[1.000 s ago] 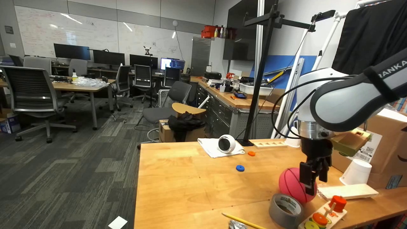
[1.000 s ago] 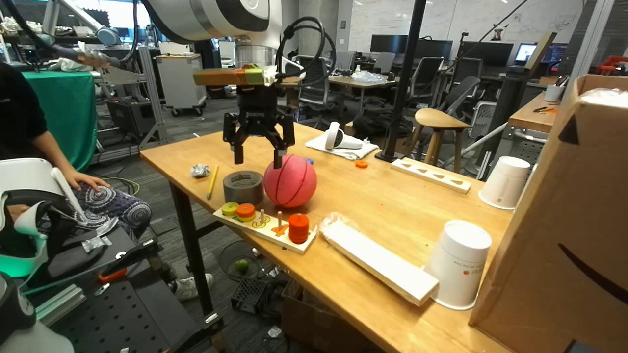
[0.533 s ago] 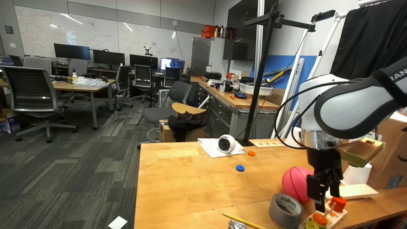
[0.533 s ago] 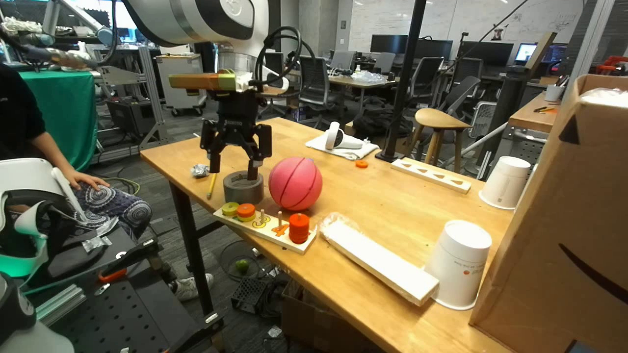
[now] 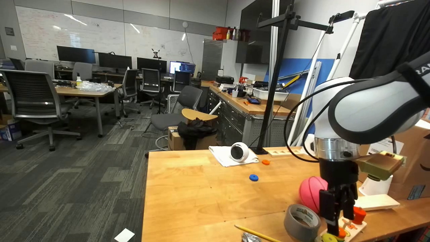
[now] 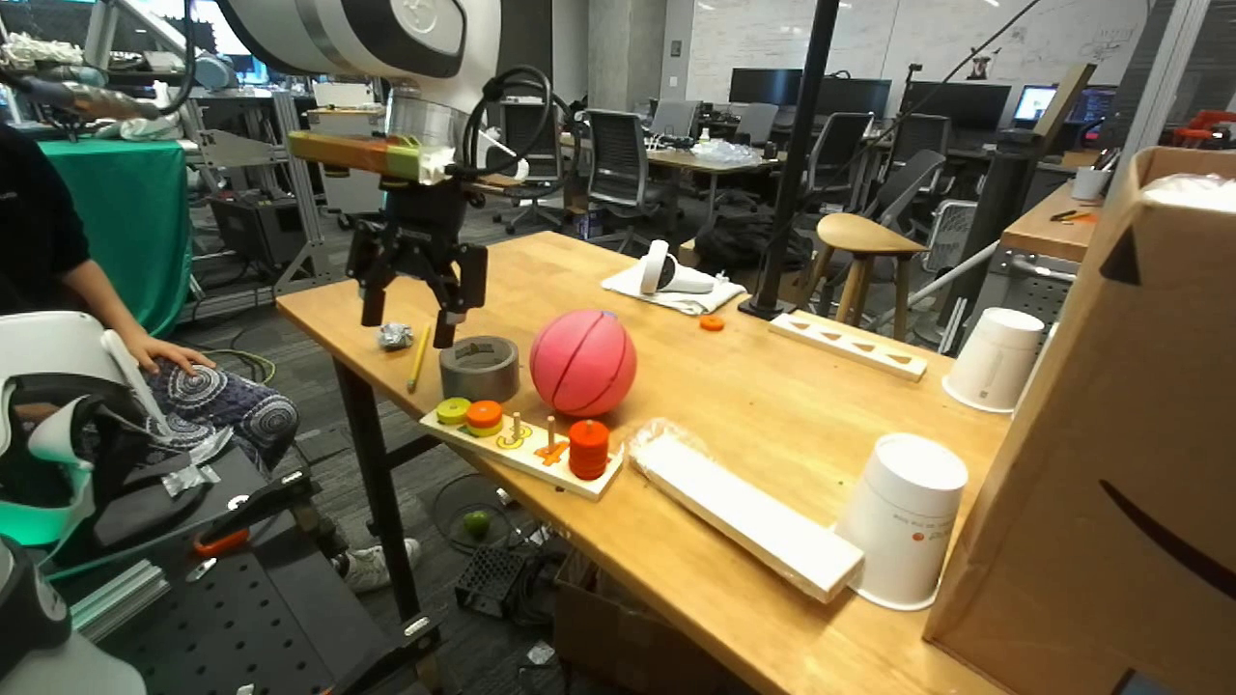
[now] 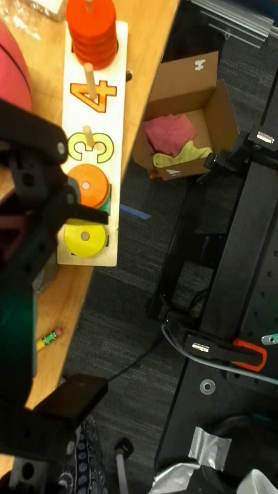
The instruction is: Move the ball to the right
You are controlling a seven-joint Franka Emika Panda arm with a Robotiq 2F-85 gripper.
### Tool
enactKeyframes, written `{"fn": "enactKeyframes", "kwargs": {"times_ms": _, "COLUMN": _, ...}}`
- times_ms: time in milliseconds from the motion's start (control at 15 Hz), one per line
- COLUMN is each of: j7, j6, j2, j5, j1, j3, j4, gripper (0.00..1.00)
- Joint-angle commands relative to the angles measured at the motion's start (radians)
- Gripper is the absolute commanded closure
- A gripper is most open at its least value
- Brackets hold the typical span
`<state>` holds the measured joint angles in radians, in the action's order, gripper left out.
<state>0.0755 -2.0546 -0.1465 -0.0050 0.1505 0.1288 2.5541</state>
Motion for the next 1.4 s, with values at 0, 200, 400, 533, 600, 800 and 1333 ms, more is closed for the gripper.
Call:
{"fn": "enactKeyframes", "kwargs": {"times_ms": 0, "j7": 0.052, "j6": 0.008, "j2": -0.027, "j5": 0.048, "j1": 0.011, "j3": 0.000, "j4": 0.019, "gripper": 0.00}}
{"fn": "enactKeyframes", "kwargs": {"times_ms": 200, "j7": 0.107, "j6": -0.028, "j2": -0.019, "j5": 0.055, "j1": 0.013, "j3": -0.004, "j4": 0.030, "gripper": 0.00}}
{"fn": "enactKeyframes", "kwargs": {"times_ms": 400, "j7": 0.193, "j6": -0.055, "j2": -0.029, "j5": 0.058, "j1": 0.012, "j3": -0.012, "j4": 0.032, "gripper": 0.00}}
{"fn": "enactKeyframes", "kwargs": {"times_ms": 533, "j7": 0.274, "j6": -0.071, "j2": -0.030, "j5": 0.079, "j1": 0.017, "j3": -0.019, "j4": 0.026, "gripper": 0.00}}
{"fn": "enactKeyframes", "kwargs": {"times_ms": 600, "j7": 0.335, "j6": -0.076, "j2": -0.030, "j5": 0.107, "j1": 0.022, "j3": -0.024, "j4": 0.021, "gripper": 0.00}}
{"fn": "enactKeyframes", "kwargs": {"times_ms": 800, "j7": 0.515, "j6": -0.047, "j2": -0.028, "j5": 0.190, "j1": 0.036, "j3": -0.028, "j4": -0.001, "gripper": 0.00}}
{"fn": "enactKeyframes", "kwargs": {"times_ms": 1333, "j7": 0.980, "j6": -0.043, "j2": 0.041, "j5": 0.243, "j1": 0.034, "j3": -0.045, "j4": -0.072, "gripper": 0.00}}
